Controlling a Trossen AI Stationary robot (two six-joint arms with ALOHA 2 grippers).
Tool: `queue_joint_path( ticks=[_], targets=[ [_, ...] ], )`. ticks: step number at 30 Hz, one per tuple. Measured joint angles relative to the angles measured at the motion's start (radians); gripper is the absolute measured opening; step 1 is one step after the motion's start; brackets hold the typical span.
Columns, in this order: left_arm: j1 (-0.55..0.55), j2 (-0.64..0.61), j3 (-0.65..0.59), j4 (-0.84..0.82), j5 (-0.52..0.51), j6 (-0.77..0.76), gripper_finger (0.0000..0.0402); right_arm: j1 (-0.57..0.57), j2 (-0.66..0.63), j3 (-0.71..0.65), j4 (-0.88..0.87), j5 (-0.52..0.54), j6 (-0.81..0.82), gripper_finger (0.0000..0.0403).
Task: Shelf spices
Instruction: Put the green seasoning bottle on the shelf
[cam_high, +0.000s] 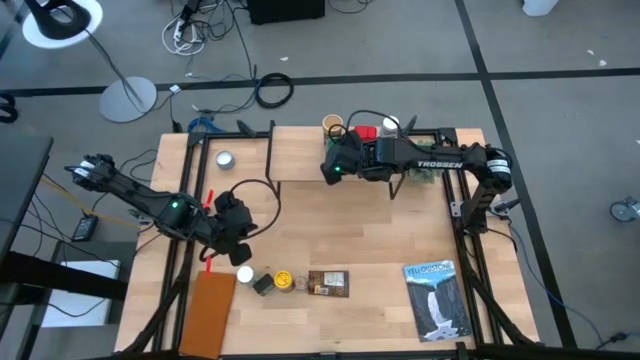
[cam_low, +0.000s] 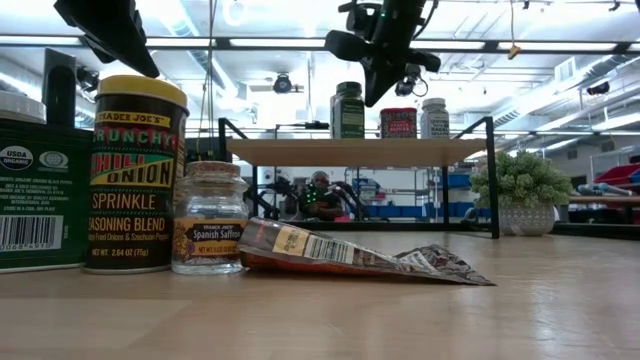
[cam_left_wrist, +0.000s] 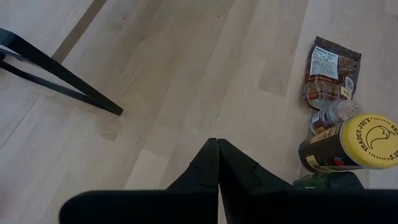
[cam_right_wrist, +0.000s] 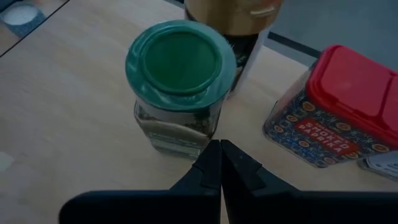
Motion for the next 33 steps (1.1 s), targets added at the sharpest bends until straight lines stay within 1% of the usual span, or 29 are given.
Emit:
queue_joint_path(
  ticks=[12, 18, 22, 25, 29, 33],
  targets=[
    [0.0, 0.0, 0.0, 0.001, 0.0, 0.022, 0.0006, 0.002, 0.0, 0.0, 0.035, -0.049, -0.094, 0.0],
    [0.0, 0.0, 0.0, 0.001, 0.0, 0.022, 0.0006, 0.002, -0.002, 0.0, 0.014, -0.092, -0.015, 0.0],
    [0.0, 0.0, 0.0, 0.002, 0.0, 0.02, 0.0006, 0.001, -0.002, 0.0, -0.023, -0.098, 0.036, 0.0],
    [0.0, 0.0, 0.0, 0.002, 0.0, 0.019, 0.0006, -0.006, -0.002, 0.0, -0.043, -0.079, 0.043, 0.0],
    [0.0, 0.0, 0.0, 0.002, 0.0, 0.019, 0.0006, -0.007, -0.003, 0.0, -0.036, -0.003, 0.032, 0.0],
    [0.0, 0.0, 0.0, 0.002, 0.0, 0.019, 0.0006, -0.009, -0.003, 0.0, 0.001, 0.003, -0.016, 0.0]
  ],
)
